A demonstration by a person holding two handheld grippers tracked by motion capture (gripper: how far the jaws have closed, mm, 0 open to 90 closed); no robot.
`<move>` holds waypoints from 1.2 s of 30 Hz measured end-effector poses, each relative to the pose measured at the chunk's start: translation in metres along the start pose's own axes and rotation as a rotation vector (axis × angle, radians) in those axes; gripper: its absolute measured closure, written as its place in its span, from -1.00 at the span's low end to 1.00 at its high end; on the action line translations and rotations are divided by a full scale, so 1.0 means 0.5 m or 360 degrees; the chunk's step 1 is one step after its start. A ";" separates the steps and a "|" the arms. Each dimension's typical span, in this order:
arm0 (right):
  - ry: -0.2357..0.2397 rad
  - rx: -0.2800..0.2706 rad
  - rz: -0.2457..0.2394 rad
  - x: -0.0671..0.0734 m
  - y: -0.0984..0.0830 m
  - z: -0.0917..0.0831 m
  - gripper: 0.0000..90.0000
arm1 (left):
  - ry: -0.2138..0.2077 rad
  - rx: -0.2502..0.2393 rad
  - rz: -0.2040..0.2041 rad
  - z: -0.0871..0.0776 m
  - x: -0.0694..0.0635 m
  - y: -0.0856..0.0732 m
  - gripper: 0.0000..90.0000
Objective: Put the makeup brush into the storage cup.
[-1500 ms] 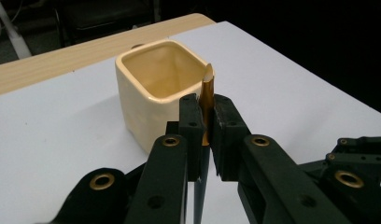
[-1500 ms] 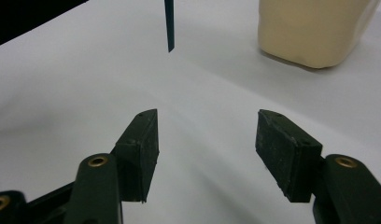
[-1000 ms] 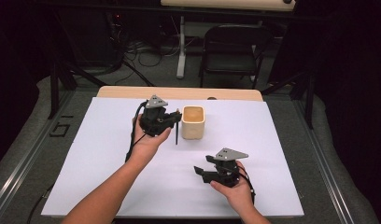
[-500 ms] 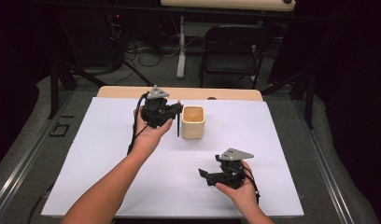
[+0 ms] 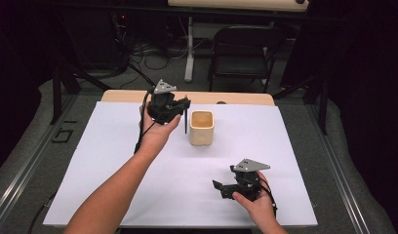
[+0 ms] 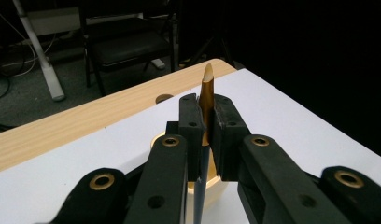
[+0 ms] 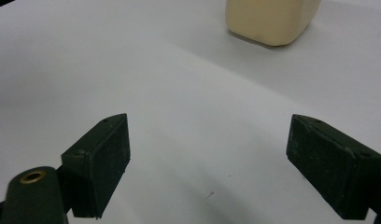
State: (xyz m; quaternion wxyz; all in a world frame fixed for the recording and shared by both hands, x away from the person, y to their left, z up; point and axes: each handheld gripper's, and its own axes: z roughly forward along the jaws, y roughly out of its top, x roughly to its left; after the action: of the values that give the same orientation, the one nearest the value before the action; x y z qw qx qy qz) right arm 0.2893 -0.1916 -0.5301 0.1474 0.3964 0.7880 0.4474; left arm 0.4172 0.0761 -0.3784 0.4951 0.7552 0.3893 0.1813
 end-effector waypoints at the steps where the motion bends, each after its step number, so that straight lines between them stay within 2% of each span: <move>1: -0.0001 -0.0003 0.0001 0.000 0.000 -0.001 -0.70 | 0.0003 0.0000 -0.0002 0.000 0.000 0.002 0.86; 14: 0.0005 -0.0018 -0.0008 0.002 0.005 -0.008 -0.70 | 0.0028 -0.0037 0.0008 0.012 -0.005 0.025 0.86; 26: -0.0002 -0.0017 0.0005 -0.007 -0.006 -0.014 -0.70 | 0.0039 -0.0039 0.0029 0.056 -0.027 0.036 0.86; 36: -0.0003 -0.0007 -0.0015 -0.005 -0.012 -0.011 -0.70 | 0.0051 -0.0013 0.0036 0.083 -0.029 0.030 0.86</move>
State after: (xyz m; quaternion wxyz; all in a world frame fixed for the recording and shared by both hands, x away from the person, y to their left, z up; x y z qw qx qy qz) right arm 0.2848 -0.1982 -0.5322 0.1510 0.3928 0.7887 0.4481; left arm 0.4417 0.0369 -0.3820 0.4898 0.7545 0.3881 0.2006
